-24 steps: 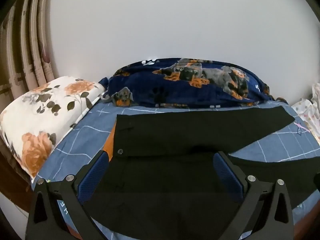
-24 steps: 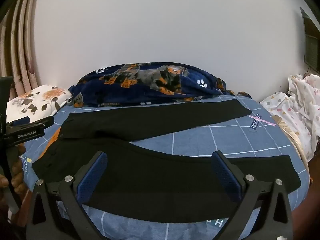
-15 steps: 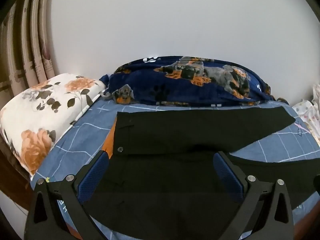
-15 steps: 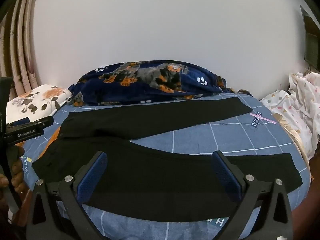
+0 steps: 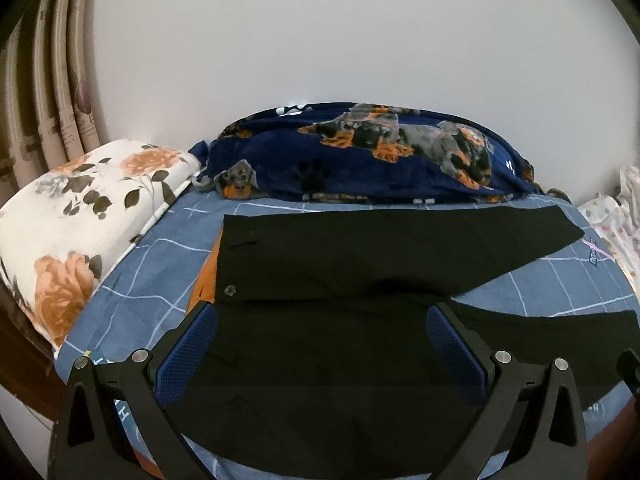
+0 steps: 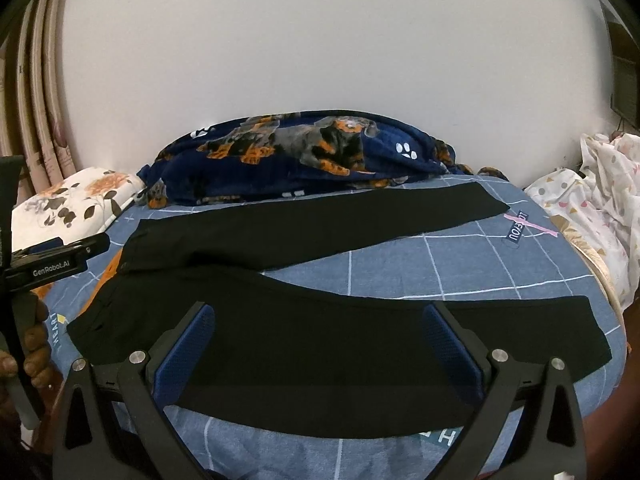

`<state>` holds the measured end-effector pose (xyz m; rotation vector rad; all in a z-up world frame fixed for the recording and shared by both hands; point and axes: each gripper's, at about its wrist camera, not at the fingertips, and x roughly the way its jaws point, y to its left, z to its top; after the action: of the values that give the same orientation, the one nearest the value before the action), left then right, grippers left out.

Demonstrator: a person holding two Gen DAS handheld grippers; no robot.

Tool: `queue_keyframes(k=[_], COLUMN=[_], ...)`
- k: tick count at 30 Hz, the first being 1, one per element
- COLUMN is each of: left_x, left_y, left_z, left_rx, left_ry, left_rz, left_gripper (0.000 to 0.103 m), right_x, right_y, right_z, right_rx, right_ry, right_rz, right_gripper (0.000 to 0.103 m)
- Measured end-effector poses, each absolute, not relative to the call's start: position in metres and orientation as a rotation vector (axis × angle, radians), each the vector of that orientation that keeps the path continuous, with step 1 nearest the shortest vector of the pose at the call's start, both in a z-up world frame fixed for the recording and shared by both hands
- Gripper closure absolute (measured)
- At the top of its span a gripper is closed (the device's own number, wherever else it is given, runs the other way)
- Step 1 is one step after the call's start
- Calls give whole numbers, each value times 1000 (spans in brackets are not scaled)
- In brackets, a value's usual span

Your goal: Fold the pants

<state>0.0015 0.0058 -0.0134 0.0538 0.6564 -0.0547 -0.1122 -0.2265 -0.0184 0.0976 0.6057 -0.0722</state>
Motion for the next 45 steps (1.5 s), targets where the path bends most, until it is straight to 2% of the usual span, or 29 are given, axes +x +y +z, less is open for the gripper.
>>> queue_keyframes(k=[33,40,45], left_x=[18,49,79], left_y=[13,51,84], left_z=[-17,-24,-33], left_rx=[61,-45,-14], left_ry=[699,764,791], left_rz=[-42,-125,-136], left_gripper=[0,0,0], right_x=[-114,-102,-87], right_y=[-221,-221,-221], right_z=[-32,-37,-40], right_rx=[93,92,87], right_ry=[627,665,711], right_rz=[-76,-78,-77], right_gripper=[0,0,0])
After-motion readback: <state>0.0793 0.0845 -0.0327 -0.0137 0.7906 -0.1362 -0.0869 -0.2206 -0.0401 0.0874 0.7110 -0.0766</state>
